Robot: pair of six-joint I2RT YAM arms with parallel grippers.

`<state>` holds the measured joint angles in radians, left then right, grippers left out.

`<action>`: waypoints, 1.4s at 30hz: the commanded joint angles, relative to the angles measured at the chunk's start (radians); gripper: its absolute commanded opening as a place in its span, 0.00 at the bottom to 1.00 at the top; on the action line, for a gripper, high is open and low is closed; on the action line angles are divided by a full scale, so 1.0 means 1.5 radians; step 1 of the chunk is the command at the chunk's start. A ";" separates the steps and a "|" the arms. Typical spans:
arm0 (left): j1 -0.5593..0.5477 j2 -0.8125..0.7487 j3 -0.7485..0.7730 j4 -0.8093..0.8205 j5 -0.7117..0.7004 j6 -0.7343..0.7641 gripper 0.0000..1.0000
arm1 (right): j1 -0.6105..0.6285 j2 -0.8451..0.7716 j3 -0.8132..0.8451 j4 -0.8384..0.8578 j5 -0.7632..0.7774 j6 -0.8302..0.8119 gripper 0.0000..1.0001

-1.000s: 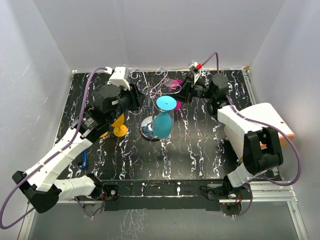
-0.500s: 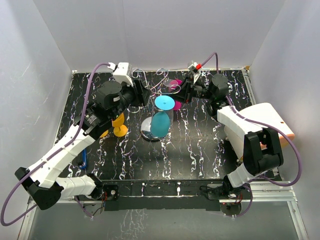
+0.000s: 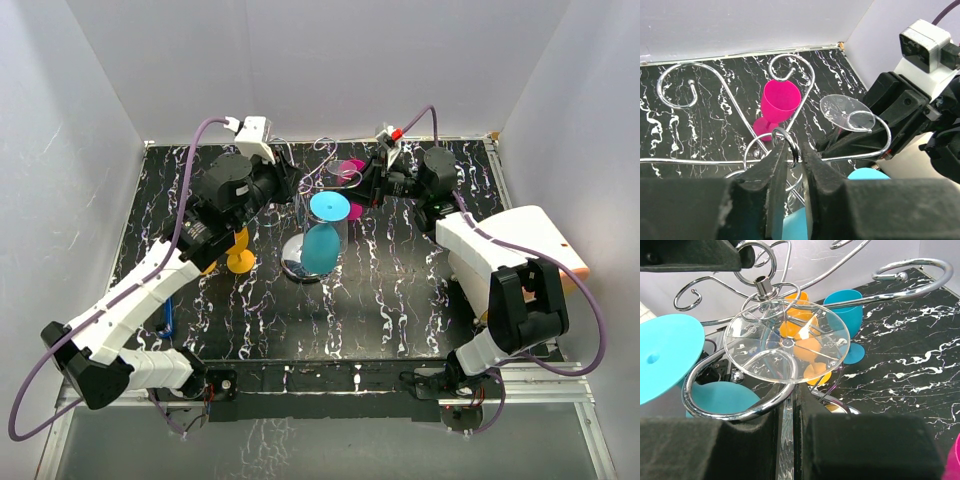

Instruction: Place the wine glass upside down on the wine glass rack

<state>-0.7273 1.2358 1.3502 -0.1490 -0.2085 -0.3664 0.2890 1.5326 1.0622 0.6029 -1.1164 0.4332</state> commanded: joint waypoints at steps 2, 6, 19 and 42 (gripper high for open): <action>0.002 0.007 0.015 0.031 0.008 -0.001 0.10 | 0.007 -0.039 0.009 0.017 0.000 -0.020 0.00; 0.003 0.005 0.004 0.031 0.007 -0.010 0.01 | 0.007 -0.042 0.006 0.019 -0.015 -0.020 0.00; 0.002 0.004 -0.024 0.037 0.012 -0.027 0.00 | 0.014 -0.034 -0.009 0.135 -0.040 0.068 0.00; 0.002 -0.033 -0.051 0.023 -0.019 -0.031 0.00 | 0.045 -0.100 -0.048 0.072 0.064 -0.011 0.00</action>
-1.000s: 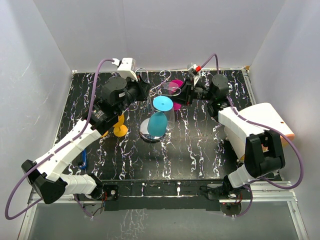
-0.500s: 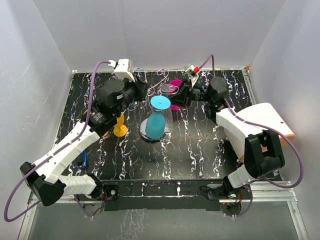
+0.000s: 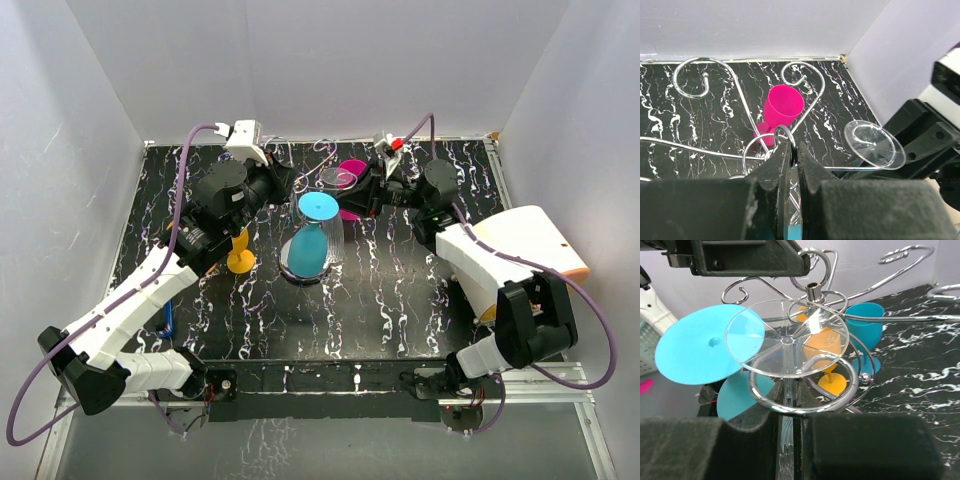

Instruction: Place the wine glass upside down on the wine glass rack

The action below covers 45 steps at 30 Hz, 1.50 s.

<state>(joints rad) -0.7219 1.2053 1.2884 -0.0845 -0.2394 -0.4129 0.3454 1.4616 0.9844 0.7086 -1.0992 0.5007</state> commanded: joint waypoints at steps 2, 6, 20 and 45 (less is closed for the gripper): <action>-0.002 -0.014 -0.011 -0.022 -0.003 0.001 0.00 | 0.007 -0.066 0.000 -0.012 0.066 -0.070 0.00; -0.002 -0.018 -0.010 -0.024 -0.006 0.004 0.00 | 0.006 -0.080 0.001 -0.043 0.085 -0.094 0.00; -0.001 -0.018 -0.009 -0.028 -0.005 0.006 0.00 | -0.002 -0.151 -0.034 -0.128 0.176 -0.163 0.00; -0.002 -0.022 -0.010 -0.027 -0.006 0.008 0.00 | -0.004 -0.188 -0.048 -0.247 0.306 -0.232 0.00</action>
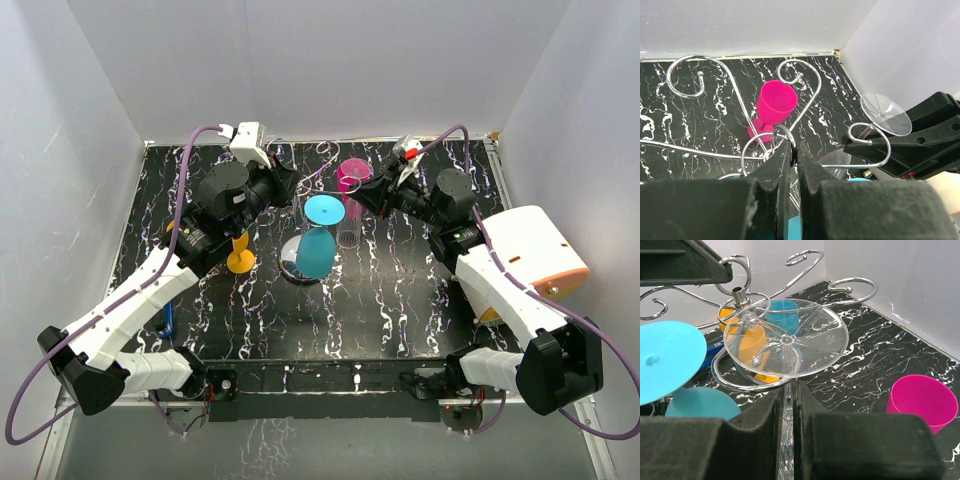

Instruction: Place the wine glass upside down on the wine glass rack

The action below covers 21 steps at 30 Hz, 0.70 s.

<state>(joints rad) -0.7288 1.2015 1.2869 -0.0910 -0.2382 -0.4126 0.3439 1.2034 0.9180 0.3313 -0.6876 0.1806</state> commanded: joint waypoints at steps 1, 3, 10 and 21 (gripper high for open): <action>0.002 -0.020 -0.009 -0.022 -0.006 0.008 0.00 | -0.003 -0.009 0.001 0.001 0.027 -0.020 0.00; 0.003 -0.021 -0.012 -0.019 -0.001 0.010 0.00 | -0.003 0.007 0.014 -0.012 0.007 -0.024 0.00; 0.002 -0.032 -0.026 -0.005 0.011 0.013 0.00 | -0.002 0.042 0.039 -0.024 -0.069 -0.029 0.00; 0.003 -0.035 -0.034 -0.001 0.014 0.013 0.00 | -0.002 0.039 0.042 -0.041 -0.151 -0.052 0.00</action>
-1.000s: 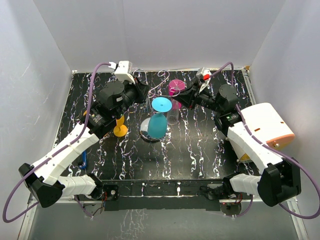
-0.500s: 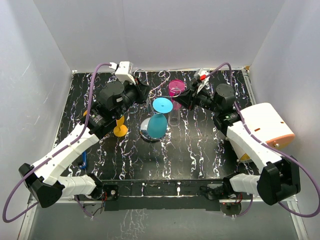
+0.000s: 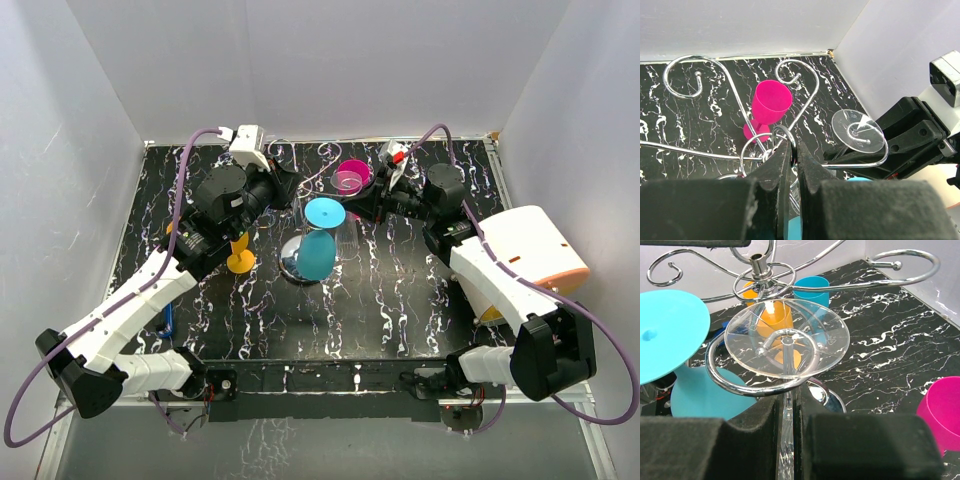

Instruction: Place the wine glass upside down on the wine glass rack

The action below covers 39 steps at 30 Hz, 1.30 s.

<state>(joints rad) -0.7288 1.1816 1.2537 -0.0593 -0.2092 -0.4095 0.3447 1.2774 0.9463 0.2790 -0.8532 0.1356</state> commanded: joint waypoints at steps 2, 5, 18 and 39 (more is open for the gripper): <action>0.003 -0.023 -0.012 -0.023 -0.006 0.011 0.00 | -0.003 -0.015 0.022 -0.011 -0.048 -0.029 0.00; 0.003 -0.024 -0.012 -0.025 -0.008 0.010 0.00 | -0.003 -0.018 0.025 -0.037 -0.048 -0.048 0.00; 0.002 -0.023 -0.003 -0.034 -0.016 0.013 0.00 | -0.003 -0.057 0.012 -0.091 0.082 -0.047 0.38; 0.003 -0.043 0.011 -0.042 -0.001 0.026 0.33 | -0.003 -0.244 -0.037 -0.187 0.195 -0.009 0.66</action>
<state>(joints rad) -0.7284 1.1675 1.2491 -0.1055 -0.2058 -0.3847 0.3393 0.9855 0.9138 0.0013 -0.6529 0.0818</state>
